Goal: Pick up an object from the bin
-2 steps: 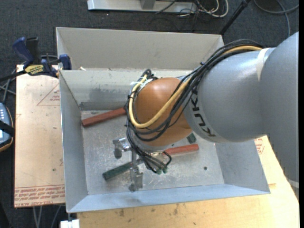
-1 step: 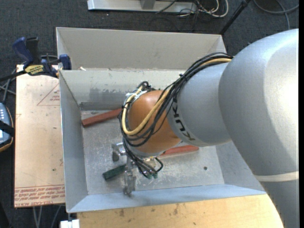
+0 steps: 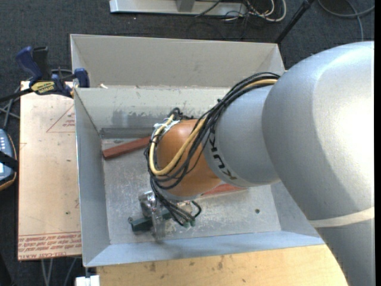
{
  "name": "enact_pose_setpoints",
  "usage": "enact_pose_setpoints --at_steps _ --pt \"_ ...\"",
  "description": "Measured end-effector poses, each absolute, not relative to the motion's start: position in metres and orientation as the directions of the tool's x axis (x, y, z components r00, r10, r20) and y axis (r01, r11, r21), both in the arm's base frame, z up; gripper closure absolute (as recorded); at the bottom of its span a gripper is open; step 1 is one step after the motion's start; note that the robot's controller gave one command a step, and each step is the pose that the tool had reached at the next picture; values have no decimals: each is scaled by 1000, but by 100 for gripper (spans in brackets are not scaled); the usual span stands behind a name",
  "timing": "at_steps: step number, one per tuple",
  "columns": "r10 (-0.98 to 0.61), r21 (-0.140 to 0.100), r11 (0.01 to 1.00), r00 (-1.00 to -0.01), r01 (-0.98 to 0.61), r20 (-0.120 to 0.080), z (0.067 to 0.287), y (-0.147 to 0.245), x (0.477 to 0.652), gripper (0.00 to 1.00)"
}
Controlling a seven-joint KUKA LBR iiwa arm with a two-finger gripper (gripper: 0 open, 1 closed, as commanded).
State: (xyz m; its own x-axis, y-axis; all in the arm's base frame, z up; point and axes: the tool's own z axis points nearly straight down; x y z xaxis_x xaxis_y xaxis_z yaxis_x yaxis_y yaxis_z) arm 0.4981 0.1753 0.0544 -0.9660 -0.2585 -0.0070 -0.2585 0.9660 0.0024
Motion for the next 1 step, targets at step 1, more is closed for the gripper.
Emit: enact_pose_setpoints --at_steps 1 --pt "-268 3 964 -963 -268 -10 57 176 498 100"
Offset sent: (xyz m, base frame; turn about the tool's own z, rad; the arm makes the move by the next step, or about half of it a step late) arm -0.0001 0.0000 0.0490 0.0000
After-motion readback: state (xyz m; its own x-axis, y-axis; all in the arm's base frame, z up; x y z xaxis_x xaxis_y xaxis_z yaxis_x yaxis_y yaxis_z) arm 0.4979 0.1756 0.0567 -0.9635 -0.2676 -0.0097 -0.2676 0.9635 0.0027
